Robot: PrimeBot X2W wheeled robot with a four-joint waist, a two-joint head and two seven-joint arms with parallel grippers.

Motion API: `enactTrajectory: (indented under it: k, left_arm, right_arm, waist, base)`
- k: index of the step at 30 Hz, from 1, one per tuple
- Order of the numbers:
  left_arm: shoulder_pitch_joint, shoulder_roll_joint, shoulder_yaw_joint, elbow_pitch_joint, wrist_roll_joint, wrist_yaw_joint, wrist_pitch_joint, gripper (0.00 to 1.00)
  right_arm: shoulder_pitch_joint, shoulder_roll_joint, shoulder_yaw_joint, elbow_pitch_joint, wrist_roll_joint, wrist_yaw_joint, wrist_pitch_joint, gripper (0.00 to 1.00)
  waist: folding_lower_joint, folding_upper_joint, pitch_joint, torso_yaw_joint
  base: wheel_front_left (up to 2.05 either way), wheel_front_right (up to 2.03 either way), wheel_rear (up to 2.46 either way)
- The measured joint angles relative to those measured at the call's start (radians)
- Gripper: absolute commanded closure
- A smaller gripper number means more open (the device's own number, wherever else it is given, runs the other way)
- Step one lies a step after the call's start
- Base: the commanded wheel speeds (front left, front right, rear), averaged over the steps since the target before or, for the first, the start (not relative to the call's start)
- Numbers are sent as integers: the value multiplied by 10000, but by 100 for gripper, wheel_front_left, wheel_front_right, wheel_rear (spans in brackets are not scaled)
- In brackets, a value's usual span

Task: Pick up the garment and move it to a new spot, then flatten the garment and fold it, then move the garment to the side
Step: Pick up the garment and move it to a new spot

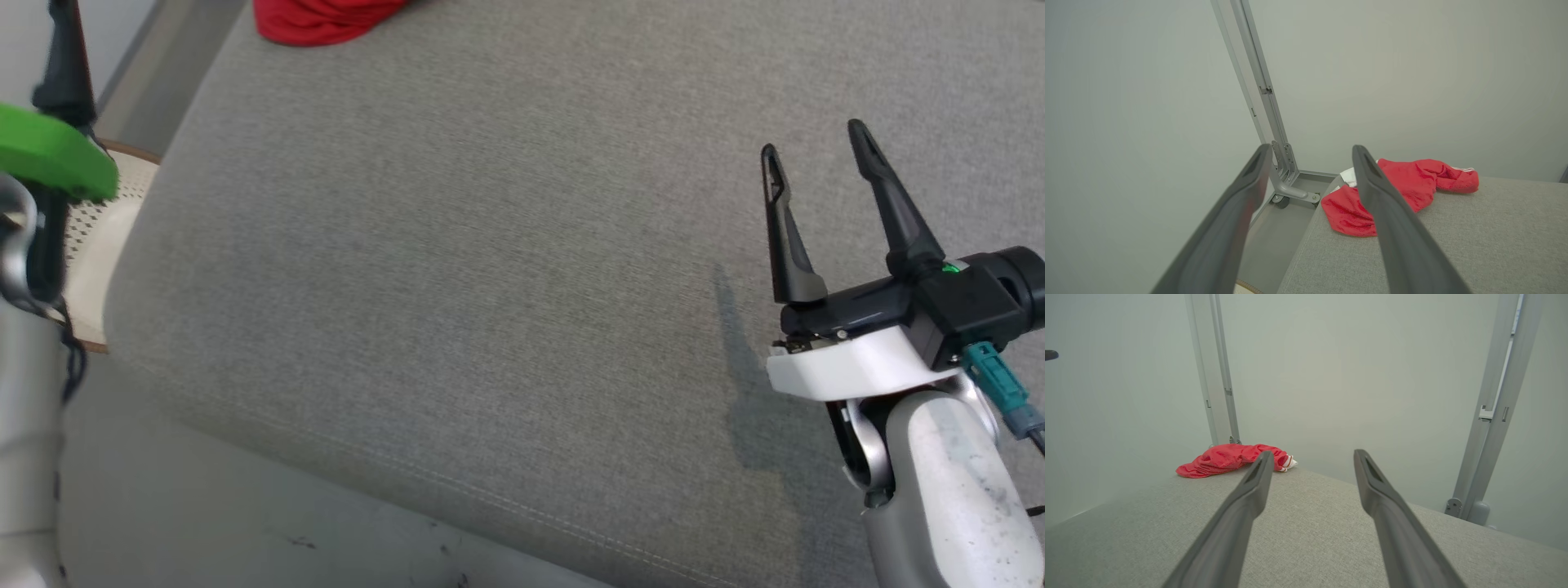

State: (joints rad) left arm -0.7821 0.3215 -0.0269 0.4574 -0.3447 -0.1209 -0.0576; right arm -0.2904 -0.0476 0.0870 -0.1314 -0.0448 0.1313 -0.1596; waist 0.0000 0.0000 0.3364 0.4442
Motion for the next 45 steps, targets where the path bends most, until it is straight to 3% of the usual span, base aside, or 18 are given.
enactTrajectory:
  k: [4,13,20,24,33,34,36,45]
  left_arm:
    - [-1587,685,-230,1047,-251,-50,370,0]
    - [-3721,1331,-1112,2713,-1160,-79,884,0]
    - [-4318,1891,-1279,4123,-1494,-81,1014,0]
    - [-4547,1937,-1570,4571,-1741,-81,1097,0]
    - [-5211,2247,-1799,5716,-1900,-54,1089,0]
    - [-5275,2255,-1806,5804,-1902,-54,1081,14]
    - [-5365,2257,-1852,5954,-1898,-50,986,99]
    - [-5512,2088,-2196,6404,-1609,19,244,100]
  right_arm:
    - [-2,-46,-163,-616,-203,-2,109,0]
    - [99,-58,-360,-1827,-470,-2,203,0]
    - [94,-157,-221,-2688,-732,-2,272,0]
    - [95,-245,-194,-3141,-800,-2,366,0]
    - [114,-301,-130,-3614,-857,-2,499,0]
    - [110,-299,-136,-3618,-871,-2,497,0]
    - [84,-295,-134,-3626,-895,-2,479,0]
    - [-47,-261,-211,-3402,-917,-2,257,0]
  waist:
    - [0,0,821,-574]
    - [2,0,2558,-1843]
    - [2,0,3530,-2825]
    - [2,0,4017,-3267]
    - [1,0,4846,-3910]
    - [1,0,4883,-3941]
    - [1,0,4917,-3984]
    - [2,0,4549,-3895]
  base:
    - [0,0,0]
    - [0,0,0]
    - [0,0,0]
    - [0,0,0]
    - [0,0,0]
    - [0,0,0]
    - [0,0,0]
    - [0,0,0]
